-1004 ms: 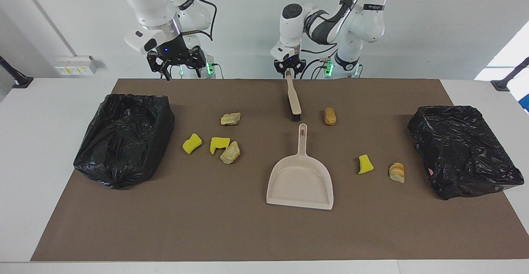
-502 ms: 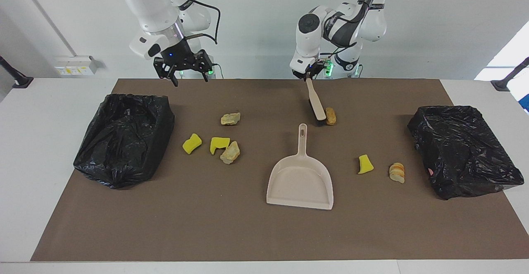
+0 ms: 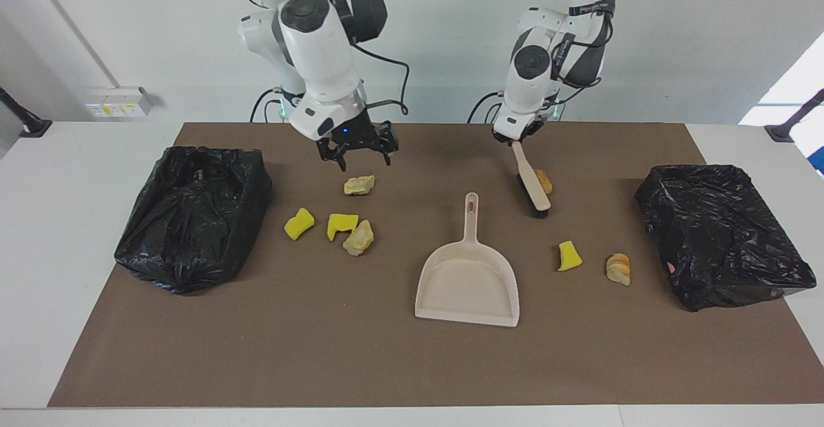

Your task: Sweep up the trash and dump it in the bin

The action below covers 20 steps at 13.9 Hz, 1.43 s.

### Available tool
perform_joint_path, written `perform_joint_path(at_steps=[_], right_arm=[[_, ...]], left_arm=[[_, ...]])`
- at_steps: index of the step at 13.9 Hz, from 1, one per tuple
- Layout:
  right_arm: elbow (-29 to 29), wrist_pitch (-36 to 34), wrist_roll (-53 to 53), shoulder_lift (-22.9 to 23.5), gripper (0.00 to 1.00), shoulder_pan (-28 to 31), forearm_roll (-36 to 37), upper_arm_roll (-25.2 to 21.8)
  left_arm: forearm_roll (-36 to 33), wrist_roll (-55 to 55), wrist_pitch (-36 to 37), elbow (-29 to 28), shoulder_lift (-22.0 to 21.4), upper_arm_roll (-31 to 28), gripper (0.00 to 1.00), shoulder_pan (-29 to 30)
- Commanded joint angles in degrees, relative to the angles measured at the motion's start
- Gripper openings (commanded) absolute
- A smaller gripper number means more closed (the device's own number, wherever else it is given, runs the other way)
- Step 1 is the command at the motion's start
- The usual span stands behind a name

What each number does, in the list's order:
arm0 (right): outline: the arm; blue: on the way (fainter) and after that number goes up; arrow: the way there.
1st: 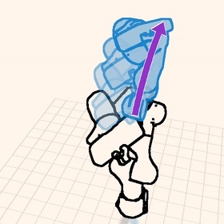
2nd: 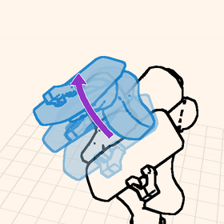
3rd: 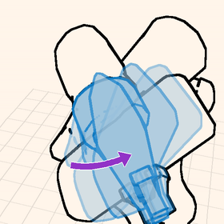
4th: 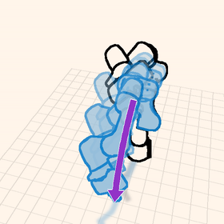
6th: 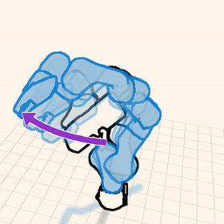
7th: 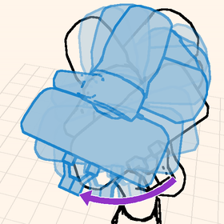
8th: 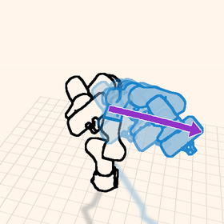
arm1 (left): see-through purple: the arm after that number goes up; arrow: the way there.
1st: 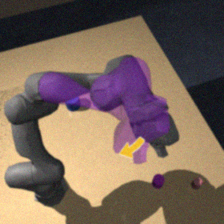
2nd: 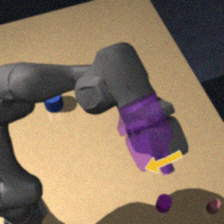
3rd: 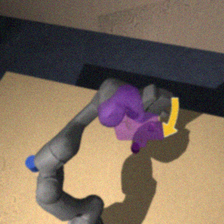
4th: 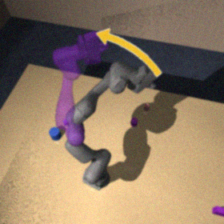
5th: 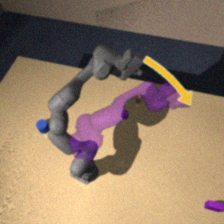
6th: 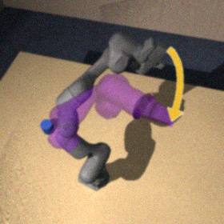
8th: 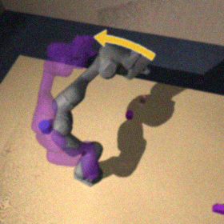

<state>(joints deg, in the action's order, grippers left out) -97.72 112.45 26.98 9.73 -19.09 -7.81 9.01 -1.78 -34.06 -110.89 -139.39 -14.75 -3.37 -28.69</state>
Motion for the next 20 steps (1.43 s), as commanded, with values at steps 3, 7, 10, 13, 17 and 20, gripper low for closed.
perform_joint_path(at_steps=[3, 7, 10, 13, 17, 20], right_arm=[[3.40, 8.91, 14.90, 8.44, 1.00, -7.52, 7.88, -0.22], [13.06, 10.59, 27.13, 19.16, 1.00, -14.03, 17.37, -0.49], [18.34, 12.71, 28.56, 24.54, 1.00, -15.89, 20.20, -0.66], [18.89, 12.62, 28.56, 26.40, 0.97, -17.56, 22.91, -0.75], [18.54, 13.23, 28.48, 27.27, 0.73, -17.73, 24.68, -0.58], [18.45, 13.32, 28.39, 27.28, 0.59, -17.65, 25.48, -0.58]], left_arm=[[-0.77, 22.14, 8.06, 16.57, 6.20, 0.38, 0.00, 12.57], [-6.04, 43.87, 4.82, 20.99, 9.91, 0.29, 0.00, 22.24], [-11.91, 53.11, 1.83, 26.17, 15.87, 0.29, 0.00, 25.61], [-12.54, 53.66, -5.28, 26.88, 21.15, 0.29, 0.00, 29.46], [-12.37, 56.38, -8.82, 25.67, 23.64, 0.29, 0.00, 30.71], [-12.19, 55.51, -6.45, 19.79, 19.95, 0.55, 0.00, 28.69]])
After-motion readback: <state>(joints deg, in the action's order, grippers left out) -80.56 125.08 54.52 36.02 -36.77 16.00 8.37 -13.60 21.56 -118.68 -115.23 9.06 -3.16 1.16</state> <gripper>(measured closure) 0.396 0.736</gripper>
